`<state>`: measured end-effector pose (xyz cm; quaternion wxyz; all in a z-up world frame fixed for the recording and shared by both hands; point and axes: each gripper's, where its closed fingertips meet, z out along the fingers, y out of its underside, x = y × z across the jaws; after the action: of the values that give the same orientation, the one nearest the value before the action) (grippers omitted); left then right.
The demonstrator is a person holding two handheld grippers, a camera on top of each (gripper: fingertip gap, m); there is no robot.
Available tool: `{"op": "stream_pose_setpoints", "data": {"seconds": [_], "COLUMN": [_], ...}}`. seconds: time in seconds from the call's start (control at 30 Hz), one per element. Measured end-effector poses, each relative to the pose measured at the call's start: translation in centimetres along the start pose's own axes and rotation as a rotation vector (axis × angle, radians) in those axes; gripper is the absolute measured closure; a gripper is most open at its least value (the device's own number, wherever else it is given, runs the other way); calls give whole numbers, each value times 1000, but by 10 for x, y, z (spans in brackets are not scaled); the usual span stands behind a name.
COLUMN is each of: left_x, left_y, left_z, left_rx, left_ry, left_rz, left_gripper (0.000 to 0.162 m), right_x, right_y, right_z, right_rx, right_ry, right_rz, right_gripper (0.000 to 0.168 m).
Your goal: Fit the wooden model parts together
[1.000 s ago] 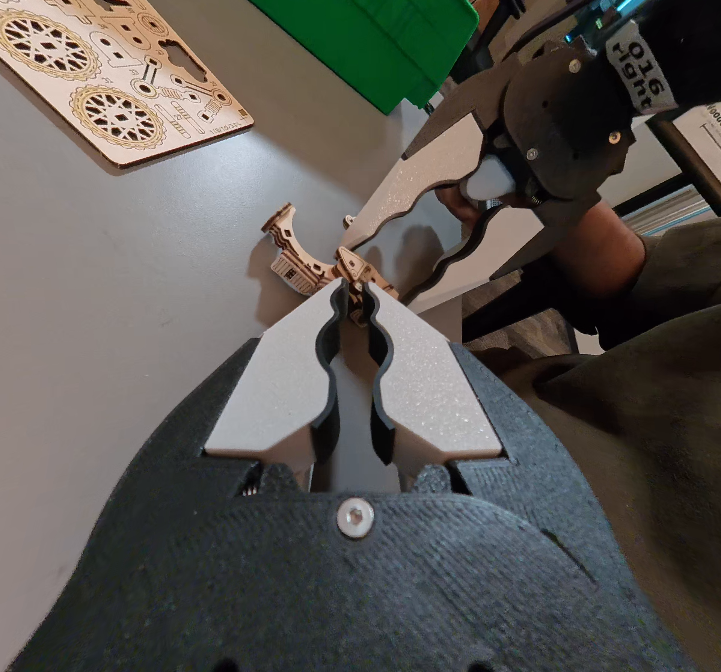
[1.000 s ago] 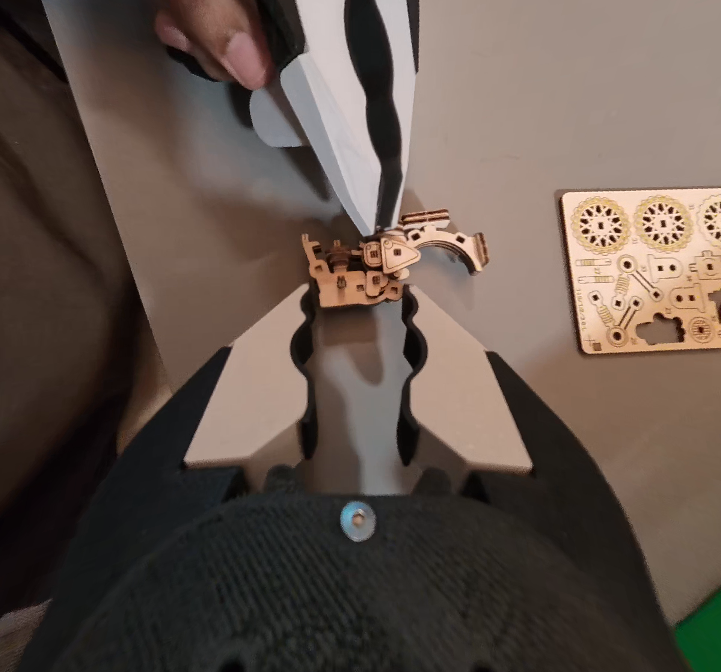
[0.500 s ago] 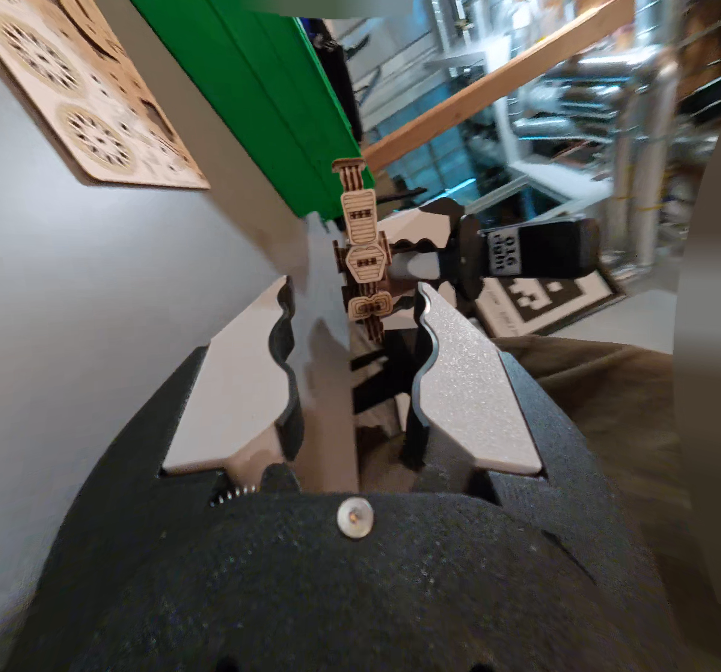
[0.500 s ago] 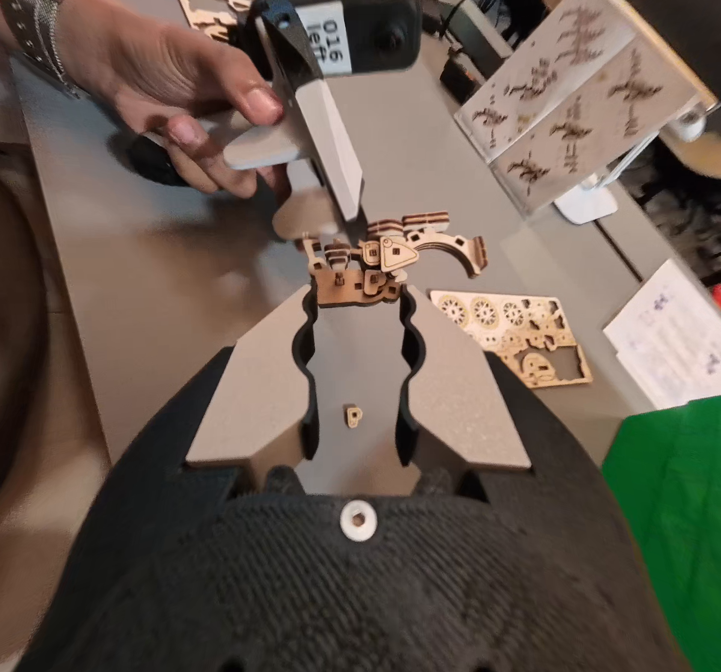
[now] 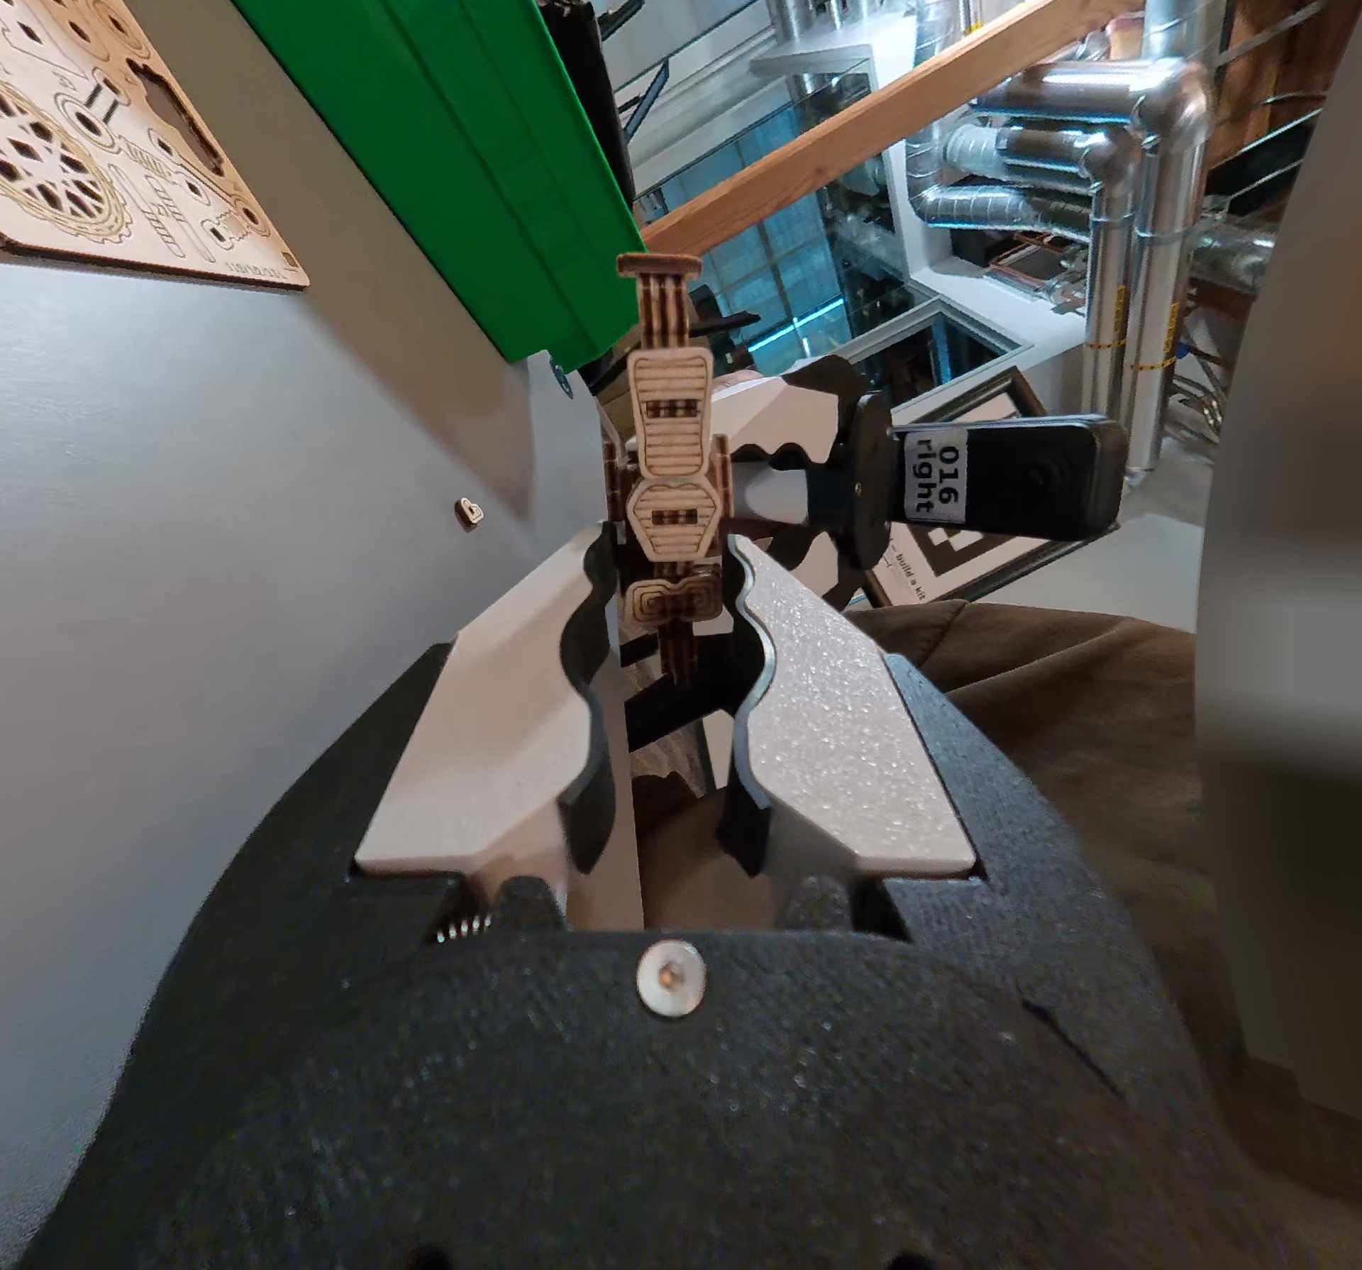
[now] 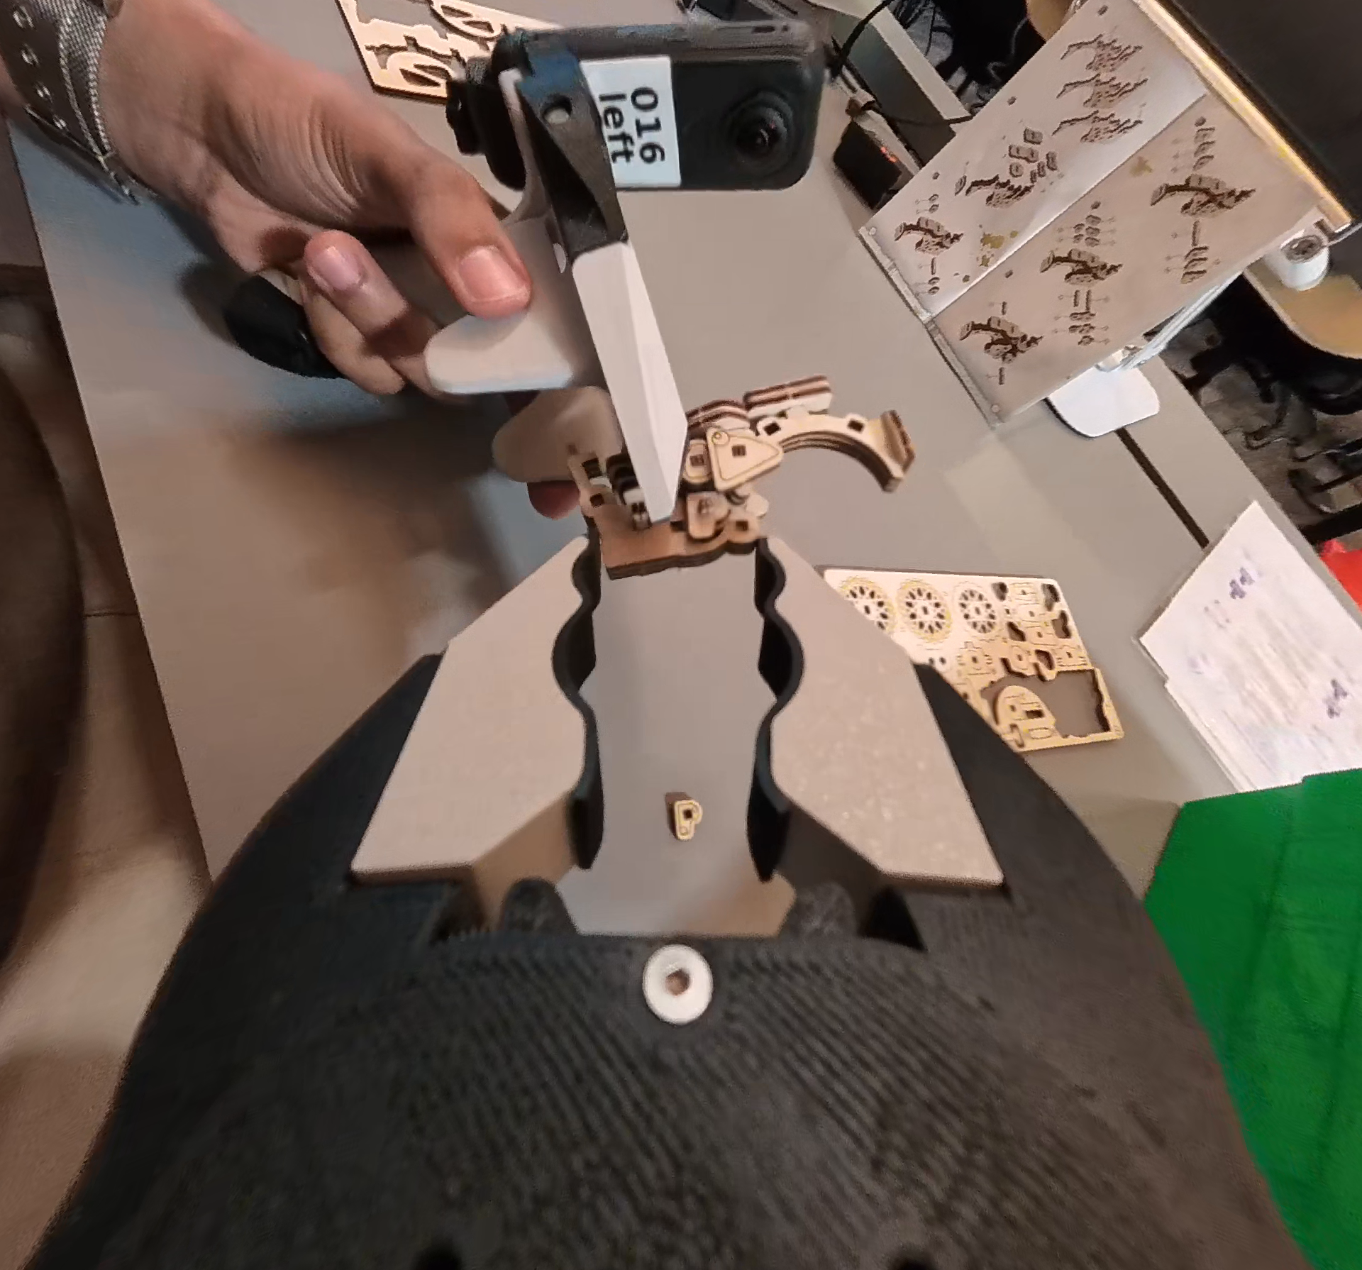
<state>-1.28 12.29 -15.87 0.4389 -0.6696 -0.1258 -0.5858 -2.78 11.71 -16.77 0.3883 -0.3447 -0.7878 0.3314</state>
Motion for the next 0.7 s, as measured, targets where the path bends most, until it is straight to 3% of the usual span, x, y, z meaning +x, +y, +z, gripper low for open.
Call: {"op": "stream_pose_setpoints", "data": {"seconds": [0.1,0.2,0.27,0.53,0.7], "left_x": [2,3,2,7,10], "left_y": [-2,-5,-5,3,14], "left_z": [-1,-3,-4,-1,3], "left_rx": [8,28,23,-34,-103], "left_ry": [27,49,61,88,112], "left_rz": [-18,-49,-70,-70,-84], "left_gripper": [136,136,138,138,138], "right_x": [1,-1,-1,-5,-15], "right_y": [-1,-1,-2,-10,-10], "right_z": [-2,-3,-3,-5,-3], "right_rx": [14,16,22,106,104], "right_ry": [-14,-28,-14,-47,-73], "right_rz": [39,35,11,11,-36], "right_gripper": [130,146,142,100,117]}}
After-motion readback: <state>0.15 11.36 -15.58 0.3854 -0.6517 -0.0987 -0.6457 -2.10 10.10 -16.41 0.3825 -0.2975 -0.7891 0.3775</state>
